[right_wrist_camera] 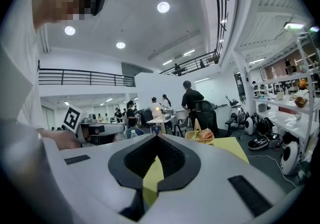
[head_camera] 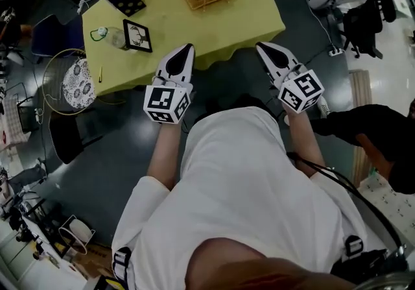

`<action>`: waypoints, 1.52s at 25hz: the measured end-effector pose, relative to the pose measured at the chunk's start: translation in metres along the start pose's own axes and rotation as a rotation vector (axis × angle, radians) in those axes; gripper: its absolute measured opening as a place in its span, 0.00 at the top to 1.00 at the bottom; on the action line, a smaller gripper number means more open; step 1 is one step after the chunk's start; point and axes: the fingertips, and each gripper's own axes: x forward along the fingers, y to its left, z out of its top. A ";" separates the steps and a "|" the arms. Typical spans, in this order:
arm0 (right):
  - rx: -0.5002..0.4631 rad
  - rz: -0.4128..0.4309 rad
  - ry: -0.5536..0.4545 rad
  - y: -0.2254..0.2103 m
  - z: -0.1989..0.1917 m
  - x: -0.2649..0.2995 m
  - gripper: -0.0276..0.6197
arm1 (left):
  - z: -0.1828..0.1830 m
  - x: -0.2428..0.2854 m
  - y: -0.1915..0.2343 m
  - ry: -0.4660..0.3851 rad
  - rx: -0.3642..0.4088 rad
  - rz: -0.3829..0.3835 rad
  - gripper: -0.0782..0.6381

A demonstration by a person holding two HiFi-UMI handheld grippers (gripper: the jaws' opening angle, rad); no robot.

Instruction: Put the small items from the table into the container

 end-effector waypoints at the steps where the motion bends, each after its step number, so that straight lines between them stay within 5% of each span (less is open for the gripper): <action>1: -0.002 0.003 -0.003 -0.002 0.003 -0.003 0.93 | 0.003 0.000 -0.004 -0.006 -0.001 0.004 0.88; 13: 0.010 0.061 0.004 -0.027 0.010 -0.033 0.93 | 0.022 0.018 -0.053 -0.043 -0.009 0.037 0.88; 28: 0.009 0.093 -0.002 -0.021 0.010 -0.029 0.93 | 0.017 0.011 -0.050 -0.051 -0.034 0.073 0.88; 34: 0.023 0.075 0.012 -0.019 0.005 -0.024 0.93 | 0.006 0.011 -0.039 -0.025 -0.059 0.071 0.88; 38: 0.046 0.056 0.029 -0.017 -0.007 -0.021 0.93 | -0.027 0.013 -0.037 0.079 -0.106 0.031 0.88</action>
